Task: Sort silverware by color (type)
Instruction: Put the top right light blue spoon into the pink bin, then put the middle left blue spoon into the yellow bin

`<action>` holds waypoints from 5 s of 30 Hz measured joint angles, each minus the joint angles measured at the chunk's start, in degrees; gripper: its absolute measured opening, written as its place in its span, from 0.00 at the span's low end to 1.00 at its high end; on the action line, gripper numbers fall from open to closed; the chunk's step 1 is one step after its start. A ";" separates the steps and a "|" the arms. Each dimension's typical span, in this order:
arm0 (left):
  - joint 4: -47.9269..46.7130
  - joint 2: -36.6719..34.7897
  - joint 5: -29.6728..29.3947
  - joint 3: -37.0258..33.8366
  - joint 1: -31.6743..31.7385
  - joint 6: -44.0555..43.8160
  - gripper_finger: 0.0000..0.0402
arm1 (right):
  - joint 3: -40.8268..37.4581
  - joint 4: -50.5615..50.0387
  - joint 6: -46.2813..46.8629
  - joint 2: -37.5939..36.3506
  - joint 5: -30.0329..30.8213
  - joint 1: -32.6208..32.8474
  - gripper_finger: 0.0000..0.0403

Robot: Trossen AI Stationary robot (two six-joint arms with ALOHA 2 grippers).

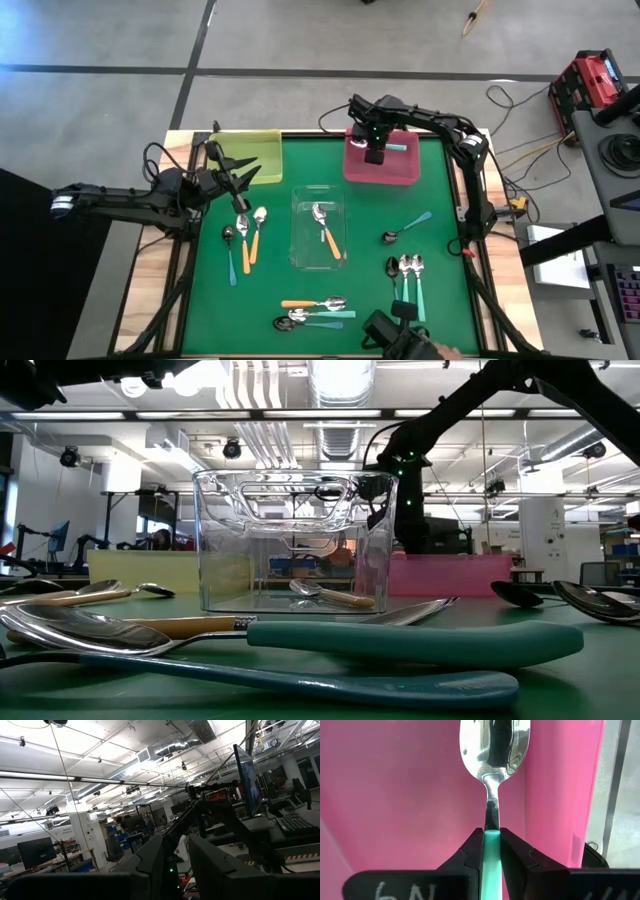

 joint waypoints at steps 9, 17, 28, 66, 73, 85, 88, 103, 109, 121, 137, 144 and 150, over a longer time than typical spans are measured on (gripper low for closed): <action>-0.02 -0.02 -0.01 0.00 0.00 0.01 0.19 | -2.37 2.04 -0.89 0.00 -0.13 -0.22 0.08; -0.04 0.00 0.01 0.00 0.00 0.01 0.19 | -3.67 4.16 -1.63 -0.02 -0.17 -0.33 0.08; -0.35 0.00 -2.06 0.00 0.00 1.06 0.19 | -4.13 6.43 -2.21 -0.02 -0.17 -0.39 0.08; -0.48 0.00 -4.47 0.00 0.02 1.47 0.19 | -4.42 7.67 -2.34 1.79 -0.07 -0.46 0.15; -0.48 0.00 -4.47 0.00 0.02 1.47 0.19 | -4.42 7.65 -2.31 1.79 -0.03 -0.47 0.23; -0.46 0.00 -4.47 0.00 0.02 1.47 0.19 | -4.11 6.03 1.01 0.94 0.06 -0.29 0.23; -0.40 0.00 -4.47 0.00 0.02 1.47 0.19 | -3.41 3.60 3.12 -0.47 0.07 -0.01 0.21; -0.50 1.16 -4.47 0.00 0.00 -6.21 0.19 | -3.35 2.83 13.04 -16.92 -0.11 9.75 0.10; -7.05 3.04 -4.30 0.02 -0.57 -25.75 0.19 | -5.54 5.15 15.25 -24.46 -0.48 16.79 0.07; -27.56 6.03 0.85 0.02 -11.26 -63.34 0.19 | -24.93 24.12 18.12 -42.35 -0.45 29.52 0.04; -45.31 13.27 -10.87 11.79 -32.27 -85.19 0.19 | -36.89 35.30 18.16 -48.94 0.00 31.08 0.04; -66.87 21.62 -9.37 20.20 -35.53 -100.39 0.19 | -39.02 35.26 20.71 -48.94 0.00 31.09 0.04; -83.45 26.72 -5.15 25.39 -39.96 -110.65 0.19 | -39.39 35.29 20.47 -48.94 0.00 31.08 0.04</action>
